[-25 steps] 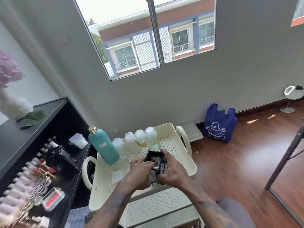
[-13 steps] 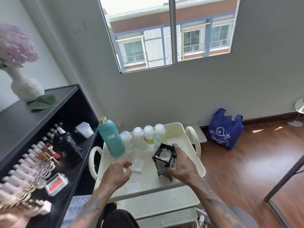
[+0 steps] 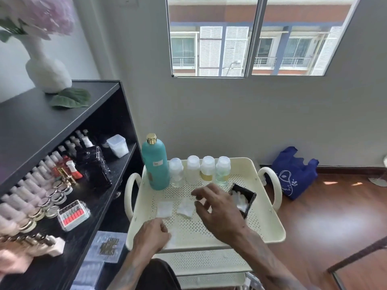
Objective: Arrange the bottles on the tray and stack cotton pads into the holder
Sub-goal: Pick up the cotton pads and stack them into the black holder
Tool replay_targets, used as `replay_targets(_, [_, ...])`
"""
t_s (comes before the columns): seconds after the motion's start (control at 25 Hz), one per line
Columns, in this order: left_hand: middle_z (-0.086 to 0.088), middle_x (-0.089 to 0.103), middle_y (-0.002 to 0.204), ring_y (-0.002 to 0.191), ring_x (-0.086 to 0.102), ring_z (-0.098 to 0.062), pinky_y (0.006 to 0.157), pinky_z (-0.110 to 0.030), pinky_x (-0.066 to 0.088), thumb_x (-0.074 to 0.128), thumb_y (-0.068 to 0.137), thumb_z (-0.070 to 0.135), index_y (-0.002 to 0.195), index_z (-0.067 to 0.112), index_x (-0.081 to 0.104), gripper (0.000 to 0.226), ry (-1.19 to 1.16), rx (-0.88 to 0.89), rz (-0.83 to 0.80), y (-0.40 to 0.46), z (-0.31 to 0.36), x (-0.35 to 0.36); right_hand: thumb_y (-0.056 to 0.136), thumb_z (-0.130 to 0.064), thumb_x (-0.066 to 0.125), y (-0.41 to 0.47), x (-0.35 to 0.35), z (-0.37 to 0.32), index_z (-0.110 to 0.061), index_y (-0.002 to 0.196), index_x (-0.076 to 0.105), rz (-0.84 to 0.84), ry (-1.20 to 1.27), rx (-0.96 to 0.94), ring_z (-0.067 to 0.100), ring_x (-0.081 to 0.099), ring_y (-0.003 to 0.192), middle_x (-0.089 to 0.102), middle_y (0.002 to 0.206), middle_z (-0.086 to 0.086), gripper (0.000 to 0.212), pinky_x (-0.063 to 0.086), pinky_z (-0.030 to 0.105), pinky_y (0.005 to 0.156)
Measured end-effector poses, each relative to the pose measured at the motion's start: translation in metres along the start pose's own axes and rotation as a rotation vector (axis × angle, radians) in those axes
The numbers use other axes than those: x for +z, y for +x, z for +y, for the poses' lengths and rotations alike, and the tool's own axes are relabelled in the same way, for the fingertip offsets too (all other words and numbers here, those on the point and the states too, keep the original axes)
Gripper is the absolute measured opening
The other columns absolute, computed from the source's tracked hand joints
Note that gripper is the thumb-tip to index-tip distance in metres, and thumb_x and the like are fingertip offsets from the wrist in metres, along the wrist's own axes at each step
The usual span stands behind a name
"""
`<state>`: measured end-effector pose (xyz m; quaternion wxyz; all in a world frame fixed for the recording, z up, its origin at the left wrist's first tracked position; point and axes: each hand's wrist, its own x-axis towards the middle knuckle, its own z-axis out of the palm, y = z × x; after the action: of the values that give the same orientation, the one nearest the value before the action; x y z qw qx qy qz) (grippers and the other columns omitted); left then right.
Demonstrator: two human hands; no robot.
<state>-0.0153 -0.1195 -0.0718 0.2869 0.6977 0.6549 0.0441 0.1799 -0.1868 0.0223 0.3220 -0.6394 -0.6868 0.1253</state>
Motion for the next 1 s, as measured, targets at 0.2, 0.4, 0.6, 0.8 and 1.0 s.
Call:
replay_targets(0.2, [0.015,0.060,0.112,0.073,0.058,0.000,0.051,-0.020,0.041,0.052,0.092,0.027,0.104,0.034,0.058,0.015,-0.109,0.101,0.178,-0.009,-0.015,0.003,0.097,-0.024,0.054,0.027,0.092,0.029,-0.020,0.134,0.048,-0.405,-0.216,0.294,0.022,0.055,0.111,0.041,0.137,0.003,0.038,0.048,0.037,0.100])
replay_targets(0.4, [0.012,0.056,0.129,0.074,0.059,0.001,0.049,-0.012,0.039,0.054,0.092,0.021,0.115,0.032,0.060,0.026,-0.150,0.113,0.174,-0.002,-0.016,0.009,0.102,-0.024,0.043,0.023,0.107,0.040,-0.016,0.111,0.057,-0.352,-0.232,0.333,0.018,0.054,0.089,0.055,0.113,0.004,0.019,0.052,0.035,0.087])
replay_targets(0.6, [0.009,0.070,0.113,0.093,0.063,-0.013,0.076,-0.030,0.053,0.061,0.087,0.030,0.098,0.032,0.069,0.014,-0.193,0.090,0.186,-0.001,-0.018,0.010,0.092,-0.026,0.063,0.000,0.048,-0.002,-0.016,0.095,0.067,-0.291,0.414,0.336,0.014,0.066,0.078,0.062,0.104,0.004,0.011,0.054,0.021,0.065])
replay_targets(0.8, [0.012,0.071,0.108,0.085,0.062,-0.011,0.066,-0.028,0.049,0.061,0.088,0.032,0.093,0.036,0.067,0.009,-0.180,0.099,0.231,-0.003,-0.017,0.012,0.091,-0.025,0.066,-0.027,-0.052,0.007,-0.022,0.091,0.064,0.078,0.463,0.147,0.008,0.060,0.061,0.061,0.095,-0.008,0.003,0.051,0.020,0.056])
replay_targets(1.0, [0.006,0.072,0.110,0.085,0.062,-0.015,0.069,-0.030,0.051,0.061,0.089,0.033,0.098,0.034,0.069,0.012,-0.176,0.091,0.230,-0.005,-0.014,0.010,0.090,-0.015,0.067,-0.023,-0.084,0.045,-0.017,0.088,0.064,0.395,-0.117,0.045,0.008,0.055,0.069,0.063,0.094,-0.008,0.004,0.050,0.024,0.069])
